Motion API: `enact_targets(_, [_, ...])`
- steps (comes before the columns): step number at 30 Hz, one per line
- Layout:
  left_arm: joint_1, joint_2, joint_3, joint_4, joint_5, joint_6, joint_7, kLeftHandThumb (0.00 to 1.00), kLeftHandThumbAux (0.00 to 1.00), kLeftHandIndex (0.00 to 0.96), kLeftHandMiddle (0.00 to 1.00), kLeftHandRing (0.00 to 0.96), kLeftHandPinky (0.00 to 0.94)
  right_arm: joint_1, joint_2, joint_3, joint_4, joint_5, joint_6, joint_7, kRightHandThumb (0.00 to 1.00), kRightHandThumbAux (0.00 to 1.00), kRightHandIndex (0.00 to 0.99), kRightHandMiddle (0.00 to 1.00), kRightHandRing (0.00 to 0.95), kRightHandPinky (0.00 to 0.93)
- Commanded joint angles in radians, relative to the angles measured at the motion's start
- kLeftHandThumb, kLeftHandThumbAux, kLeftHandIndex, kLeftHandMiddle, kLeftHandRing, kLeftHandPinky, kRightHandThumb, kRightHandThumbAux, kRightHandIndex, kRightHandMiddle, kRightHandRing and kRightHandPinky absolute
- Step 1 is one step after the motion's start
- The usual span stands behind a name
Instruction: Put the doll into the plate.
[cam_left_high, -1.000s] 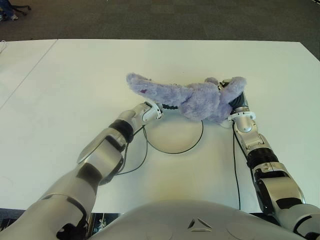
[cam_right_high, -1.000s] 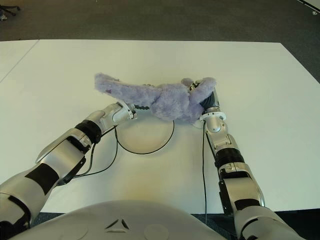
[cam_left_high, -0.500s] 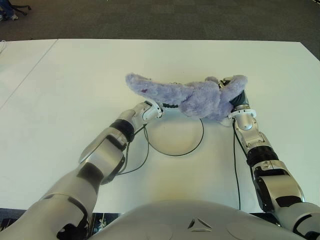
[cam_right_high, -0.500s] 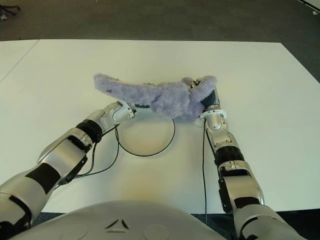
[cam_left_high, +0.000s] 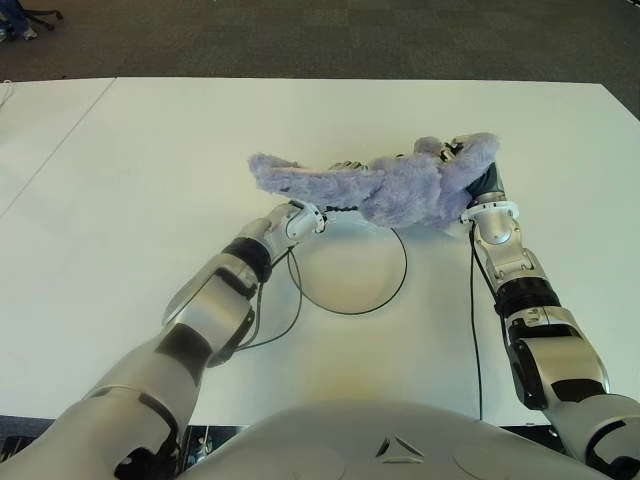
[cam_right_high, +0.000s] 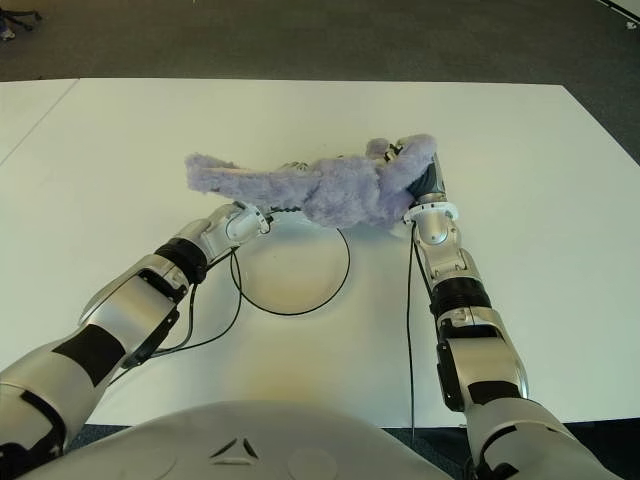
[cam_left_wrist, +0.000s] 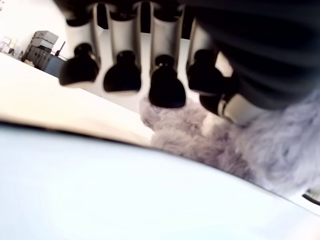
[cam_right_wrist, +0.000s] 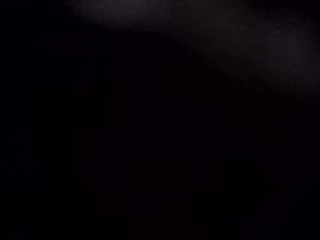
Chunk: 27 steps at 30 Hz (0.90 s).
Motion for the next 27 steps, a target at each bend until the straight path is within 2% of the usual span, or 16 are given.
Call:
enact_targets(1, [-0.002, -0.023, 0.003, 0.019, 0.011, 0.017, 0.014, 0.716, 0.644, 0.714, 0.83, 0.831, 0.839, -0.035, -0.006, -0.005, -0.008, 0.001, 0.018, 0.003, 0.681, 0.69, 0.709, 0.837, 0.84, 0.853])
enact_targets(16, [-0.012, -0.026, -0.009, 0.015, 0.056, 0.061, 0.044, 0.647, 0.623, 0.718, 0.838, 0.841, 0.855, -0.048, -0.019, 0.0, -0.049, -0.022, 0.036, -0.004, 0.734, 0.681, 0.698, 0.838, 0.84, 0.849])
enact_targets(25, [-0.018, -0.01, -0.025, 0.012, 0.07, 0.078, 0.031, 0.662, 0.604, 0.723, 0.842, 0.848, 0.873, -0.063, -0.025, -0.001, -0.076, -0.031, 0.061, -0.001, 0.727, 0.681, 0.699, 0.833, 0.835, 0.842])
enact_targets(27, [-0.019, -0.002, -0.028, 0.008, 0.073, 0.09, 0.029, 0.612, 0.594, 0.706, 0.838, 0.848, 0.873, -0.07, -0.027, -0.001, -0.084, -0.034, 0.058, -0.006, 0.728, 0.678, 0.699, 0.837, 0.839, 0.852])
